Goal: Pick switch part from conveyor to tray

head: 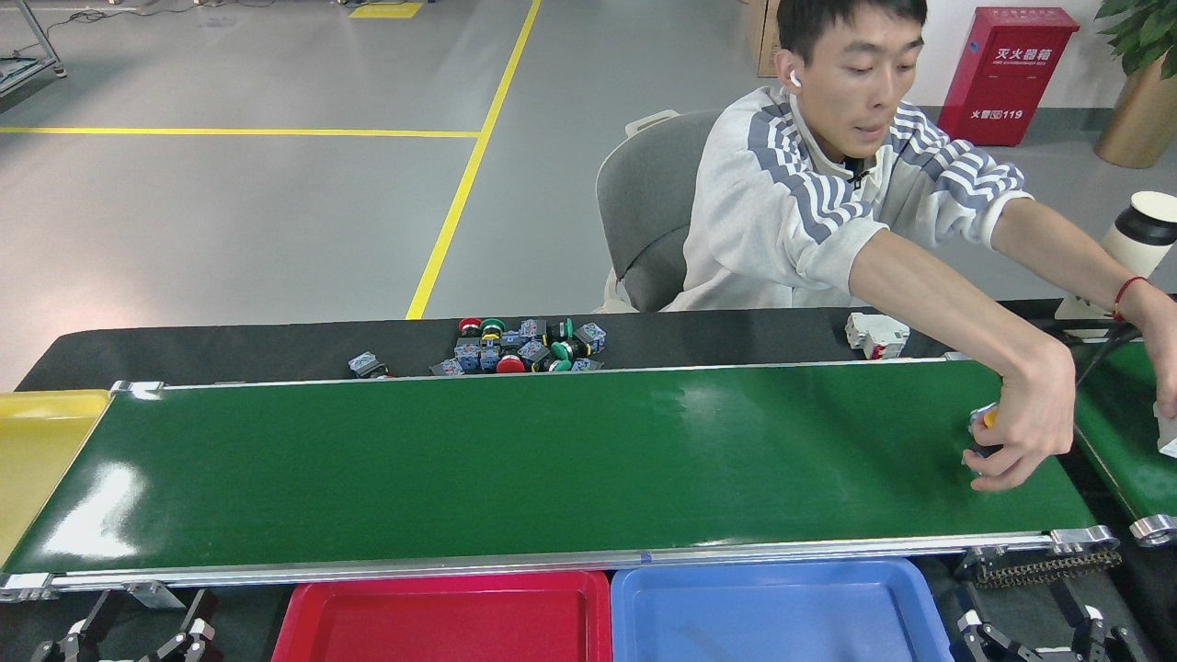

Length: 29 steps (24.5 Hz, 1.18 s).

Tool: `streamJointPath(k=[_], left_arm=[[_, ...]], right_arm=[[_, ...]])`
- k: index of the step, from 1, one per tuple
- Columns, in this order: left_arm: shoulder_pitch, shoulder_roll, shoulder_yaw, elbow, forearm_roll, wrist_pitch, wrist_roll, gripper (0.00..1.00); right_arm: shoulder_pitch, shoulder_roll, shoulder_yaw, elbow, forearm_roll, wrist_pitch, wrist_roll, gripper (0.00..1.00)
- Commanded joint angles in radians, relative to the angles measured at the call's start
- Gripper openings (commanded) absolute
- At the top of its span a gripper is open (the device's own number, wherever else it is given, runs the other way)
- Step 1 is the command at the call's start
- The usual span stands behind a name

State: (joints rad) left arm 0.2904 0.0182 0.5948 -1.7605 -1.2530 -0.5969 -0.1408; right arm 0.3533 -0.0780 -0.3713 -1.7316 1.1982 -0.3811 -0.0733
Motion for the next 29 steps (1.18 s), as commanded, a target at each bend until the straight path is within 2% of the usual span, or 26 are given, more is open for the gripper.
streamJointPath(k=[1,4,19,22,26,29], left_arm=[[-0.008,0.015,0.005,-0.014,0.018,-0.018,0.004,1.00],[-0.004,0.006,0.019,-0.014,0.026,-0.080,0.027,1.00],[-0.005,0.019,0.046,-0.014,0.053,-0.081,0.030,1.00],[-0.008,0.012,0.045,-0.014,0.063,-0.081,0.030,1.00],[-0.008,0.012,0.036,-0.014,0.090,-0.083,0.030,1.00],[-0.008,0.011,0.034,-0.014,0.090,-0.081,0.030,1.00]], right_arm=[[-0.001,-0.014,-0.011,-0.009,-0.002,-0.004,-0.003,1.00],[0.003,-0.014,-0.012,0.001,-0.002,-0.004,-0.003,1.00],[0.001,-0.006,-0.012,0.001,-0.002,0.011,-0.002,1.00],[-0.007,-0.009,-0.009,0.004,0.001,0.056,-0.002,1.00],[-0.076,-0.014,-0.001,0.037,0.009,0.128,0.052,1.00],[-0.171,-0.014,0.002,0.081,0.024,0.140,0.124,1.00]])
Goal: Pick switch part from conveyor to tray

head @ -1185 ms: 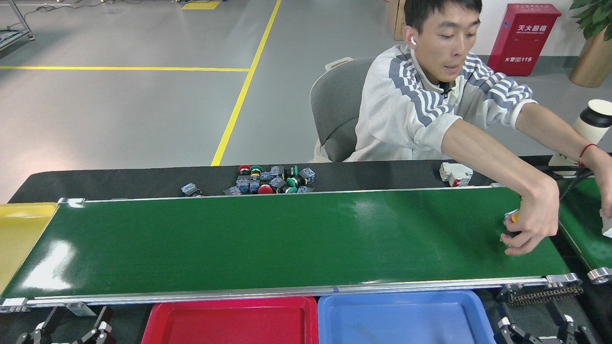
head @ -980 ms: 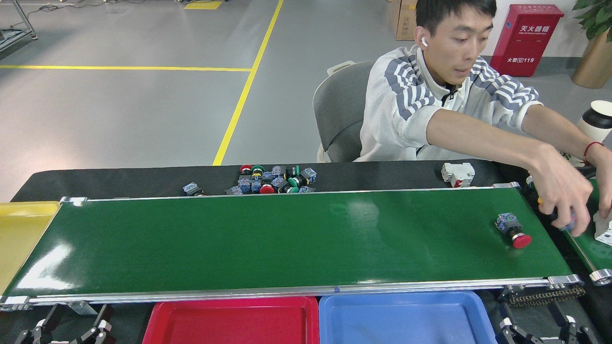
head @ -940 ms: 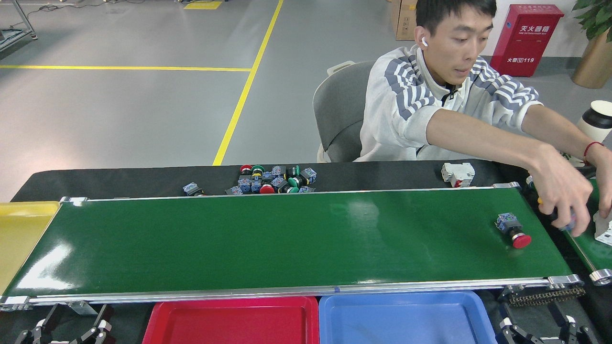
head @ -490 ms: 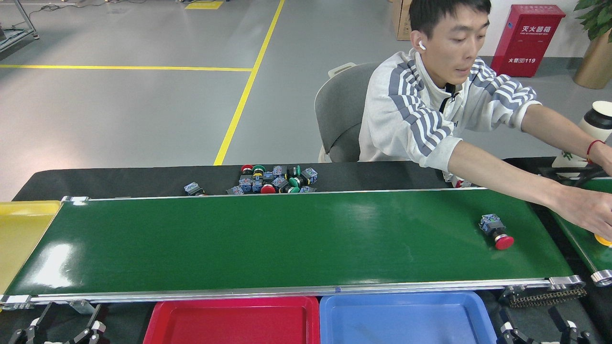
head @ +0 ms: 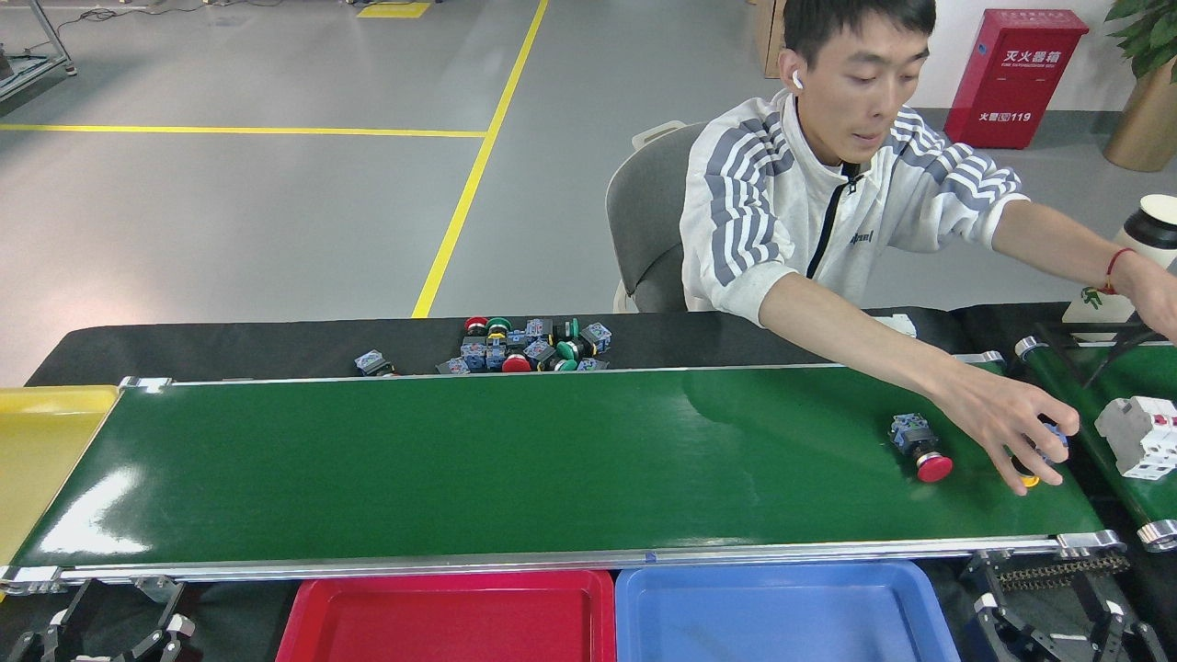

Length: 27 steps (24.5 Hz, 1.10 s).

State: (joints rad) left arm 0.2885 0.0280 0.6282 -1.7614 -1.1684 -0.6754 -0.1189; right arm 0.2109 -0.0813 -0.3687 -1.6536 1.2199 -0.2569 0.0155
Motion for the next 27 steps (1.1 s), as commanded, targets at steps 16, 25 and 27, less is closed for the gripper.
streamJointPath(k=[16,25,27], left_arm=[[-0.008,0.003,-0.005,-0.013,0.001,-0.001,0.001,1.00],[-0.011,0.004,-0.016,-0.013,-0.008,0.005,-0.005,1.00],[-0.011,0.003,-0.018,-0.013,-0.037,0.011,-0.016,1.00]], right_arm=[[-0.265,-0.014,0.258,0.207,0.081,0.168,0.041,1.00],[-0.389,-0.005,0.455,0.347,0.079,0.283,0.040,0.98],[-0.415,-0.011,0.493,0.371,0.079,0.301,0.040,0.82]])
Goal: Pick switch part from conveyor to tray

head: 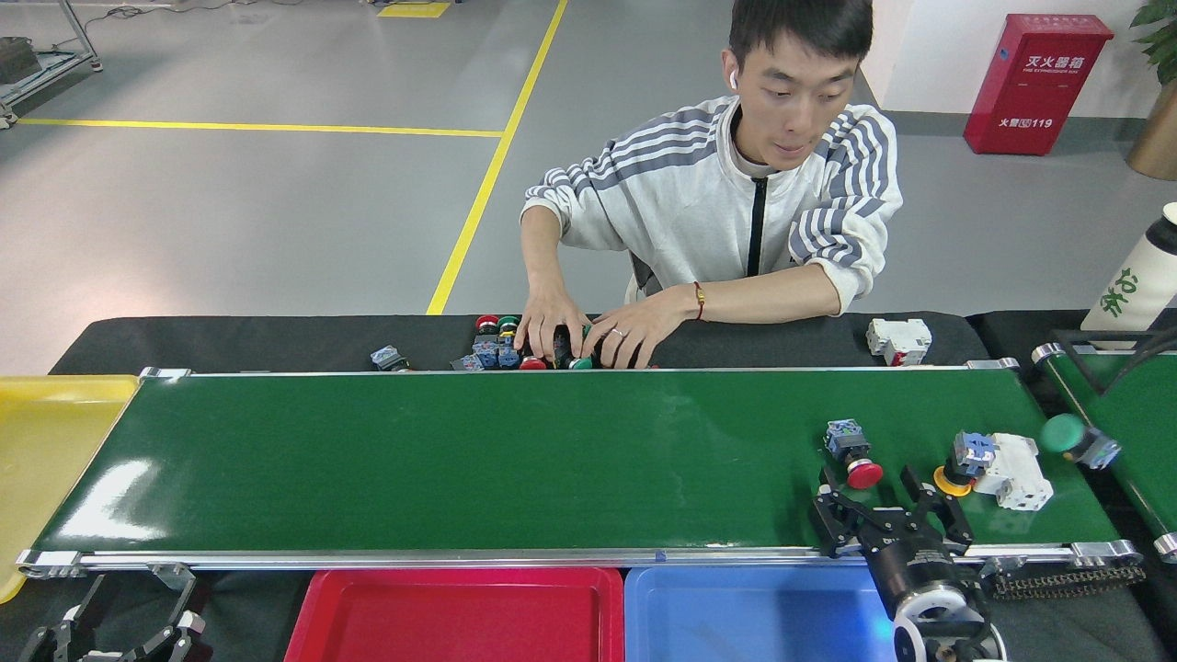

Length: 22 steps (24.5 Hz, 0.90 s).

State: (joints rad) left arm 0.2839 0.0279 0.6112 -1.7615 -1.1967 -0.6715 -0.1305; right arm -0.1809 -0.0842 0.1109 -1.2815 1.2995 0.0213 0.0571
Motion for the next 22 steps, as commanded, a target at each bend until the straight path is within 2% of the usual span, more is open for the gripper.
streamJointPath(k=[1,3,5,7,11,13,17,22], left_arm=[[-0.008,-0.002,0.001,-0.013,-0.043,0.010,-0.024,1.00],[-0.011,-0.011,-0.005,-0.010,-0.115,0.043,-0.047,1.00],[-0.015,-0.025,-0.028,-0.012,-0.135,0.061,-0.049,1.00],[-0.015,-0.028,-0.042,-0.012,-0.135,0.061,-0.046,1.00],[-0.015,-0.034,-0.050,-0.013,-0.121,0.055,-0.034,1.00],[-0.020,-0.033,-0.050,-0.013,-0.093,0.055,-0.029,1.00],[-0.025,-0.016,-0.050,-0.013,-0.084,0.053,-0.029,1.00],[-0.025,-0.031,-0.053,-0.012,-0.083,0.055,-0.029,1.00]], right_arm=[[-0.032,-0.012,0.027,0.007,0.000,0.026,-0.002,0.67],[-0.037,-0.020,0.044,0.014,0.000,0.020,0.000,0.39],[-0.045,-0.035,0.064,0.030,-0.003,0.020,0.000,0.16],[-0.049,-0.037,0.067,0.033,-0.005,0.020,0.000,0.04],[-0.048,-0.037,0.082,0.010,-0.009,0.005,-0.006,0.02],[-0.038,-0.038,0.115,-0.038,-0.009,-0.060,-0.008,0.02],[-0.003,-0.038,0.213,-0.188,-0.003,-0.316,-0.011,0.01],[0.011,-0.029,0.366,-0.242,0.009,-0.564,-0.011,0.03]])
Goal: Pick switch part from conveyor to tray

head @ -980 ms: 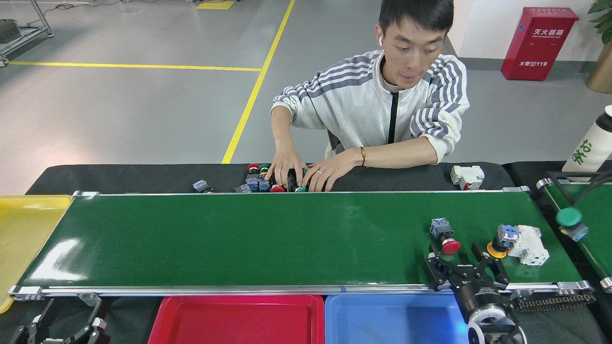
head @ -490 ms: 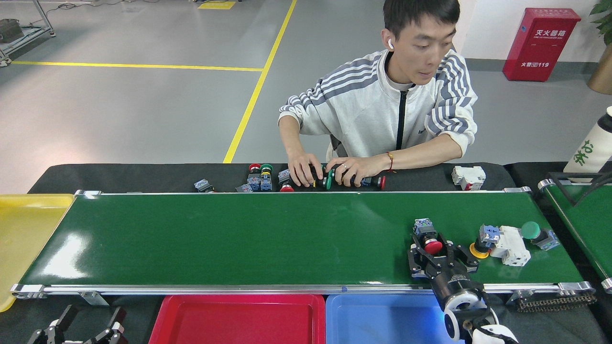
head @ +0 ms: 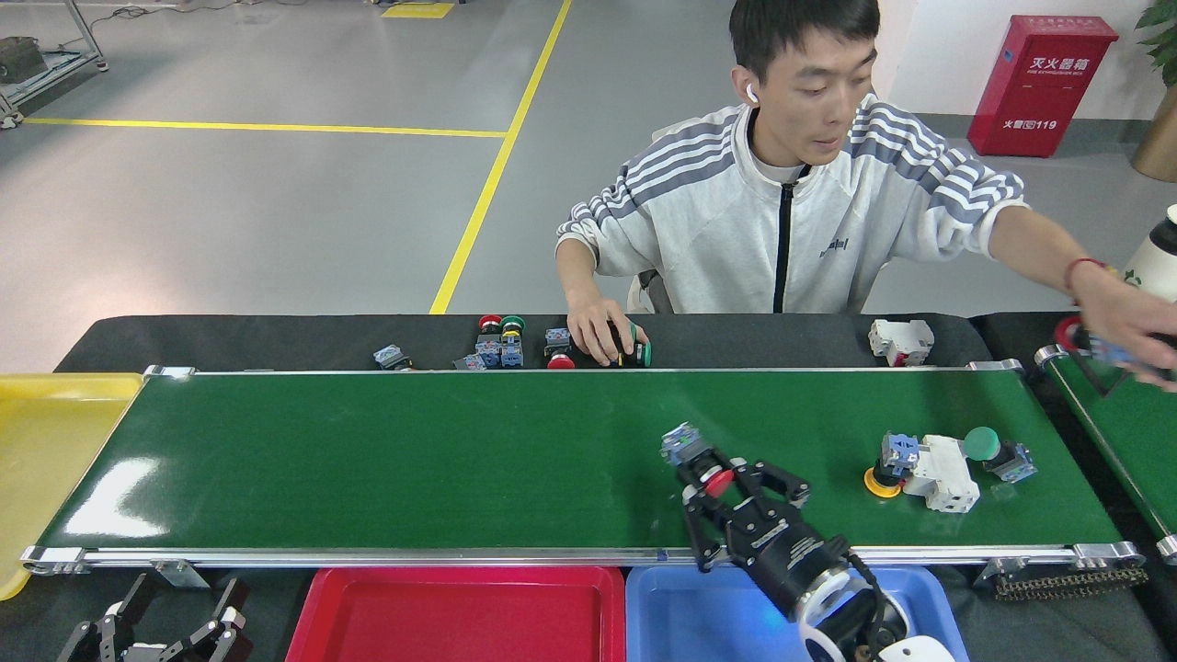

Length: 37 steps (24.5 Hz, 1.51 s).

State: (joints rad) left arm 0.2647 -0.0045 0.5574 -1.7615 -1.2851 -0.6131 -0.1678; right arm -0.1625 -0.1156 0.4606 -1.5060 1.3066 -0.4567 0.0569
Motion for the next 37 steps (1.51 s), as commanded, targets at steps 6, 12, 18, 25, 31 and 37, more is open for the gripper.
streamJointPath(k=[6,12,18,25,31,37], left_arm=[[-0.010,0.017,-0.039,-0.013,-0.002,-0.004,-0.062,1.00],[-0.007,0.001,-0.025,-0.013,0.036,-0.007,-0.056,1.00],[0.007,0.015,-0.025,-0.013,0.046,-0.016,-0.052,1.00],[-0.005,0.000,-0.019,-0.013,0.161,-0.039,-0.050,1.00],[-0.004,0.066,-0.024,-0.012,0.179,-0.046,-0.068,1.00],[-0.009,0.049,-0.017,-0.013,0.187,-0.045,-0.055,1.00]], right_arm=[[-0.009,0.014,0.167,-0.011,0.029,-0.158,-0.022,1.00],[0.064,0.028,0.070,-0.052,0.020,-0.054,-0.023,0.95],[0.394,0.063,-0.290,-0.195,0.020,0.207,-0.172,0.90],[0.394,0.090,-0.335,-0.203,0.026,0.596,-0.249,0.91],[0.236,0.067,-0.312,-0.152,0.089,0.599,-0.083,0.91],[0.106,0.091,-0.234,-0.062,0.111,0.601,-0.011,0.94]])
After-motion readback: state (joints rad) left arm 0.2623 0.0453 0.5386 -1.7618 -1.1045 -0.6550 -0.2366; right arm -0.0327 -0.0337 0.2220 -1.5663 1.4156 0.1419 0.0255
